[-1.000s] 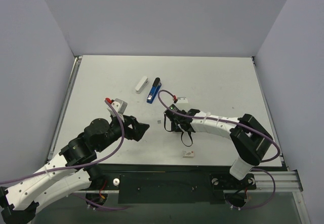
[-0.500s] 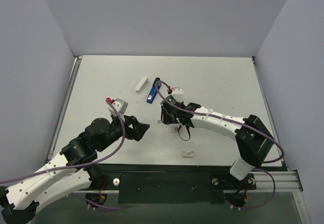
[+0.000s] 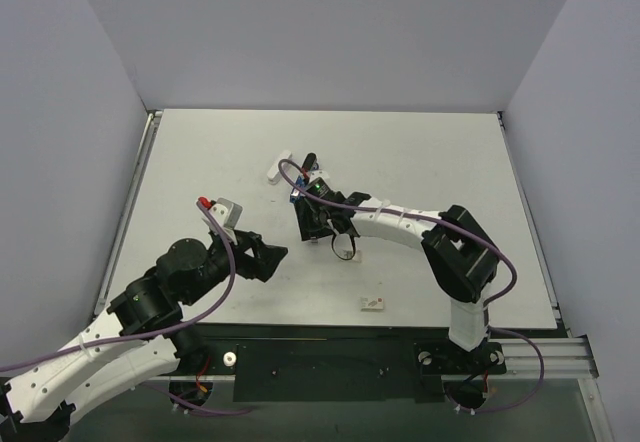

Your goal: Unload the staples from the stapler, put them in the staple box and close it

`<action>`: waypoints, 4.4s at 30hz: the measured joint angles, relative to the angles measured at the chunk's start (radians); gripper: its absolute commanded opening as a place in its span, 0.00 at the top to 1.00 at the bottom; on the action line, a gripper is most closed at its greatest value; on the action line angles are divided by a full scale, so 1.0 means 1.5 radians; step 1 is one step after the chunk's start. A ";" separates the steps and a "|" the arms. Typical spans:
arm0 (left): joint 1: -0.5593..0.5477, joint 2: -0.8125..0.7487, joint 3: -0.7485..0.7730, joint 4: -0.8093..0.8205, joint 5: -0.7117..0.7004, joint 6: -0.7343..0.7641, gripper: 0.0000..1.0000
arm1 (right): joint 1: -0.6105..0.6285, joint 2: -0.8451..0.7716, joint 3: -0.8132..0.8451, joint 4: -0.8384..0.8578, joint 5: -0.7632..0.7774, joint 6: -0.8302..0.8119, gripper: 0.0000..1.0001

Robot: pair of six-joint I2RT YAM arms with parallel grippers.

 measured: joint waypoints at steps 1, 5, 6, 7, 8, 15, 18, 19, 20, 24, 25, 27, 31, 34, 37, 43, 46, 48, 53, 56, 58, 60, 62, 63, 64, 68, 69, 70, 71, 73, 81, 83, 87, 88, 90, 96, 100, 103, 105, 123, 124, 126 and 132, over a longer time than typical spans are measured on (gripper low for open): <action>0.000 -0.002 0.000 -0.002 -0.001 0.000 0.14 | -0.004 0.007 0.005 0.002 -0.010 -0.006 0.43; 0.000 -0.007 0.000 -0.011 -0.004 0.000 0.15 | -0.018 0.036 0.020 0.022 -0.052 -0.030 0.41; 0.000 -0.009 0.000 -0.014 -0.005 -0.001 0.14 | -0.021 0.040 0.020 0.024 -0.063 -0.035 0.41; 0.000 -0.010 0.000 -0.016 -0.005 -0.001 0.14 | -0.022 0.043 0.020 0.025 -0.072 -0.040 0.41; 0.000 -0.011 0.000 -0.017 -0.006 -0.001 0.15 | -0.025 0.047 0.022 0.028 -0.082 -0.045 0.41; 0.000 -0.012 0.000 -0.020 -0.007 -0.003 0.15 | -0.029 0.075 0.028 0.050 -0.137 -0.061 0.41; 0.000 -0.012 0.000 -0.020 -0.007 -0.003 0.15 | -0.029 0.078 0.029 0.060 -0.151 -0.064 0.41; 0.000 -0.012 0.000 -0.020 -0.007 -0.003 0.14 | -0.029 0.078 0.029 0.063 -0.154 -0.063 0.42; 0.000 -0.012 0.000 -0.020 -0.007 -0.004 0.14 | -0.029 0.078 0.029 0.064 -0.158 -0.064 0.42; 0.000 -0.012 0.000 -0.020 -0.007 -0.005 0.15 | -0.029 0.078 0.029 0.064 -0.161 -0.063 0.43; 0.000 -0.012 0.000 -0.020 -0.007 -0.005 0.15 | -0.029 0.078 0.029 0.064 -0.161 -0.063 0.43; 0.000 -0.012 0.000 -0.020 -0.007 -0.005 0.14 | -0.029 0.078 0.027 0.064 -0.160 -0.061 0.43; 0.000 -0.012 0.000 -0.020 -0.007 -0.006 0.14 | -0.029 0.074 0.017 0.076 -0.154 -0.059 0.43; 0.000 -0.014 0.000 -0.020 -0.007 -0.007 0.15 | -0.028 0.064 0.000 0.085 -0.147 -0.058 0.43; 0.000 -0.017 0.000 -0.020 -0.007 -0.010 0.15 | -0.024 0.050 -0.018 0.087 -0.139 -0.058 0.43; 0.000 -0.017 0.000 -0.019 -0.002 -0.017 0.15 | -0.011 0.032 -0.040 0.083 -0.124 -0.058 0.44; 0.000 -0.017 0.000 -0.019 -0.001 -0.019 0.15 | -0.002 0.031 -0.041 0.080 -0.115 -0.059 0.44; 0.000 -0.017 0.000 -0.019 0.001 -0.020 0.15 | 0.007 0.030 -0.041 0.077 -0.109 -0.061 0.44; 0.000 -0.023 0.000 -0.020 0.001 -0.021 0.15 | 0.022 0.029 -0.040 0.070 -0.098 -0.064 0.44; 0.000 -0.027 0.000 -0.019 0.001 -0.021 0.15 | 0.032 0.029 -0.037 0.058 -0.095 -0.065 0.44; 0.000 -0.028 0.000 -0.020 0.002 -0.021 0.15 | 0.038 0.029 -0.033 0.048 -0.090 -0.066 0.44; 0.000 -0.028 0.000 -0.020 0.002 -0.021 0.14 | 0.042 0.029 -0.031 0.040 -0.084 -0.066 0.44; 0.000 -0.028 0.000 -0.020 0.003 -0.021 0.14 | 0.043 0.029 -0.028 0.029 -0.075 -0.066 0.44; 0.000 -0.028 0.000 -0.020 0.003 -0.021 0.14 | 0.044 0.029 -0.026 0.024 -0.071 -0.066 0.44; 0.000 -0.029 0.000 -0.020 0.003 -0.021 0.14 | 0.044 0.029 -0.025 0.020 -0.065 -0.066 0.45; 0.000 -0.031 0.000 -0.020 0.003 -0.021 0.14 | 0.045 0.029 -0.014 -0.001 -0.029 -0.064 0.46; 0.000 -0.031 0.000 -0.020 0.003 -0.021 0.15 | 0.045 0.029 -0.011 -0.004 -0.022 -0.063 0.47; 0.000 -0.031 0.000 -0.020 0.003 -0.021 0.14 | 0.045 0.029 -0.008 -0.006 -0.018 -0.061 0.47; 0.000 -0.031 0.000 -0.020 0.003 -0.021 0.15 | 0.045 0.030 -0.005 -0.008 -0.013 -0.060 0.48; 0.000 -0.031 0.000 -0.020 0.003 -0.021 0.14 | 0.045 0.032 0.004 -0.011 -0.008 -0.056 0.50; 0.000 -0.031 0.000 -0.020 0.003 -0.021 0.15 | 0.046 0.038 0.012 -0.014 0.003 -0.048 0.54; 0.000 -0.030 0.000 -0.020 0.003 -0.020 0.15 | 0.046 0.041 0.013 -0.015 0.010 -0.047 0.55; 0.000 -0.028 0.000 -0.019 0.003 -0.020 0.14 | 0.048 0.055 0.018 -0.018 0.025 -0.045 0.57; 0.000 -0.028 0.000 -0.019 0.003 -0.020 0.14 | 0.049 0.059 0.018 -0.018 0.028 -0.045 0.58; 0.000 -0.028 0.000 -0.020 0.002 -0.021 0.14 | 0.053 0.065 0.023 -0.018 0.036 -0.043 0.59; 0.000 -0.028 0.000 -0.020 0.001 -0.020 0.15 | 0.064 0.079 0.040 -0.022 0.056 -0.041 0.66; 0.000 -0.028 0.000 -0.020 -0.002 -0.020 0.14 | 0.067 0.081 0.042 -0.025 0.068 -0.039 0.70; 0.000 -0.028 0.000 -0.020 -0.002 -0.020 0.14 | 0.071 0.081 0.042 -0.027 0.076 -0.034 0.78; 0.000 -0.028 0.000 -0.020 -0.002 -0.020 0.14 | 0.075 0.081 0.042 -0.028 0.083 -0.031 0.83; 0.000 -0.020 0.000 -0.020 -0.002 -0.020 0.14 | 0.087 0.058 0.032 -0.057 0.133 -0.009 0.97; 0.000 -0.019 0.000 -0.020 -0.002 -0.020 0.14 | 0.088 0.043 0.024 -0.062 0.135 -0.008 0.97; 0.000 -0.015 0.000 -0.019 -0.002 -0.020 0.14 | 0.089 0.011 0.008 -0.068 0.138 -0.005 0.97; 0.000 -0.008 0.000 -0.019 -0.002 -0.020 0.15 | 0.088 -0.120 -0.063 -0.076 0.163 0.014 0.97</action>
